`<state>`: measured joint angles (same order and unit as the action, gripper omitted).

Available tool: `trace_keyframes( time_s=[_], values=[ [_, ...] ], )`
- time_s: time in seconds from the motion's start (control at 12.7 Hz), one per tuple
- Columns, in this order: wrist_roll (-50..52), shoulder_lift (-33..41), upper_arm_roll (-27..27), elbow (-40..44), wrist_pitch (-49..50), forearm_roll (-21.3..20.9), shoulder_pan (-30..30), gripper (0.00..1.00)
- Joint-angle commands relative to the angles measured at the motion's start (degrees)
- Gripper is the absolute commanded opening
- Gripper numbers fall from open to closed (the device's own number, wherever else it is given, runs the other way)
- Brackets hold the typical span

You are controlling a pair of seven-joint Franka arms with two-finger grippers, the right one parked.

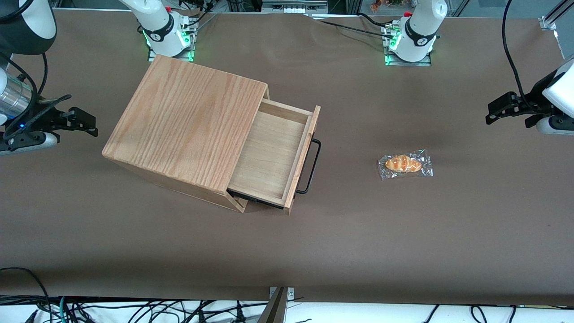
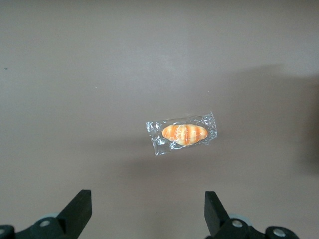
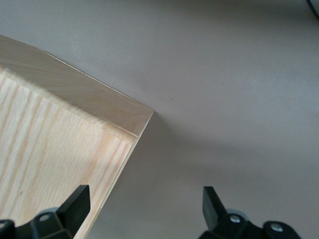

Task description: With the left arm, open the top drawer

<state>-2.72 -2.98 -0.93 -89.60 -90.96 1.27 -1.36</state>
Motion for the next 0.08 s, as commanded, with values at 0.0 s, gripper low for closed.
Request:
trace_keyframes(
  time_s=[0.0],
  values=[
    [-0.4, -0.1, 0.0, 0.7, -0.1, 0.5, -0.4, 1.0]
  ],
)
